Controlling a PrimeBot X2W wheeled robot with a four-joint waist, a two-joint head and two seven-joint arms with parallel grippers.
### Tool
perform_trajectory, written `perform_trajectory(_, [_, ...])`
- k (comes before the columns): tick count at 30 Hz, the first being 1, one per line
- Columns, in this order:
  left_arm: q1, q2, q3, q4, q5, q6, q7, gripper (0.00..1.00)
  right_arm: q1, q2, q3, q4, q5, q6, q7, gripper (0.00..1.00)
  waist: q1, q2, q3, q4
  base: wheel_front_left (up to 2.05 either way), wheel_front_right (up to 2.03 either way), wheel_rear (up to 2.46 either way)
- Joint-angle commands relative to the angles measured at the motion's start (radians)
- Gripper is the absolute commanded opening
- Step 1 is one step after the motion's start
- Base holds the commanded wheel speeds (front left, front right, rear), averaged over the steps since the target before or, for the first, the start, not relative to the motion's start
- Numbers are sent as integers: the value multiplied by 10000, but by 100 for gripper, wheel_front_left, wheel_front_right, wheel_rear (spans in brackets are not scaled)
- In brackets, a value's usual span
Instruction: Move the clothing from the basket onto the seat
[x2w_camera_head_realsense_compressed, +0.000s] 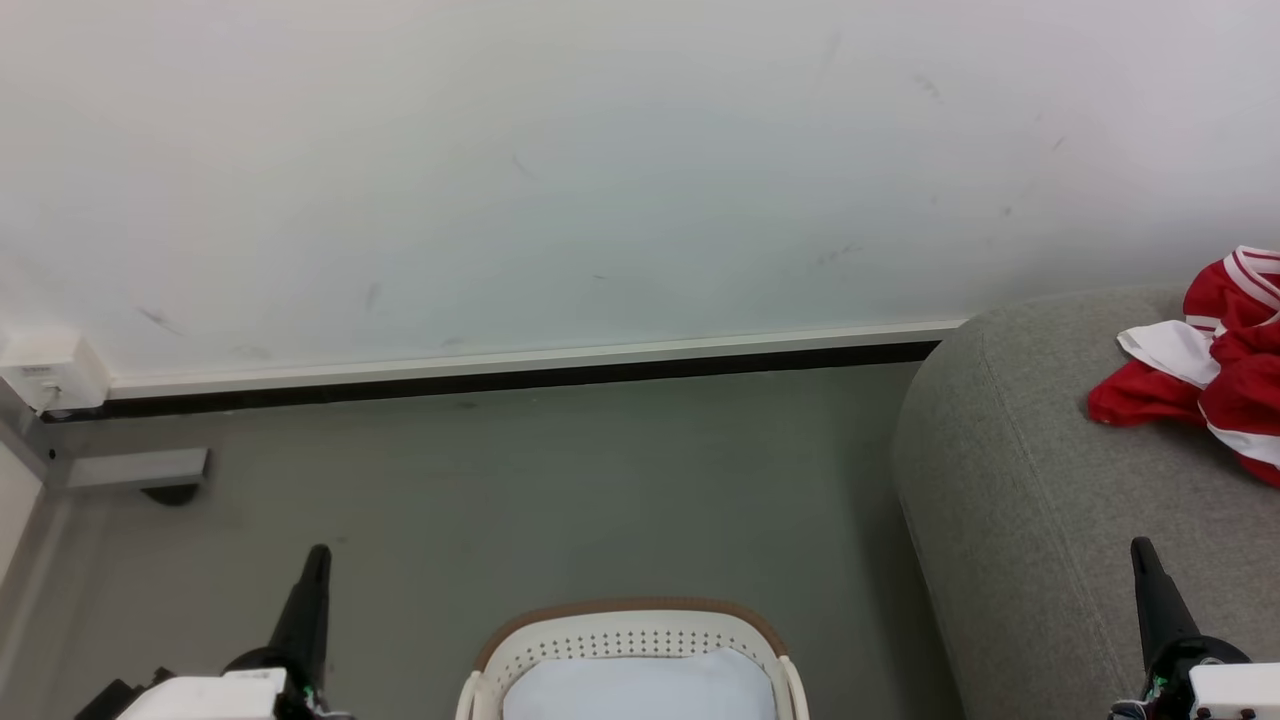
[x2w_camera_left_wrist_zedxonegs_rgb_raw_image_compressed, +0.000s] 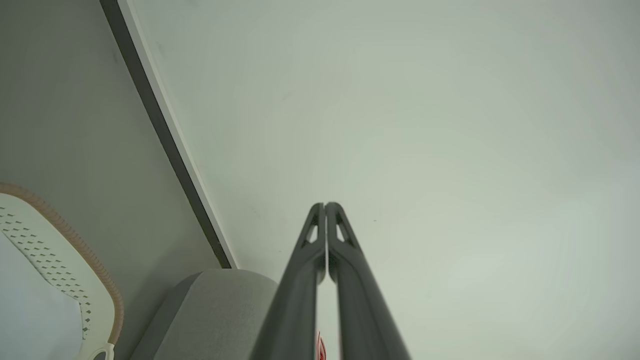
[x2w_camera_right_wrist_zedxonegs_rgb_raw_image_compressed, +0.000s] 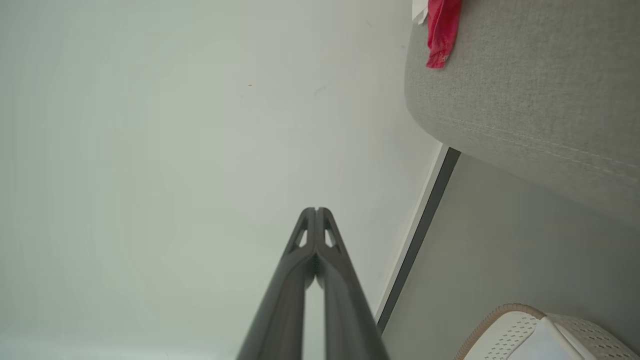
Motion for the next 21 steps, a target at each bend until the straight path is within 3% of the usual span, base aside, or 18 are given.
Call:
perform_trajectory(1, [-120,80,53,-44,-211,-64,53,0,-117,-76,-50,-89,286,-22,68,0,0,0,0,4,0,0,0])
perform_trajectory(12, [-215,84,112,-43,-979,-103,259,0,-164,-78,-114,-153,1037,-24,268,0,0,0,1,32,0,0,0])
perform_trajectory(21, [-207,82,105,-41,-936,-92,253,0,-158,-78,-109,-145,983,-23,263,0,0,0,1,33,0,0,0])
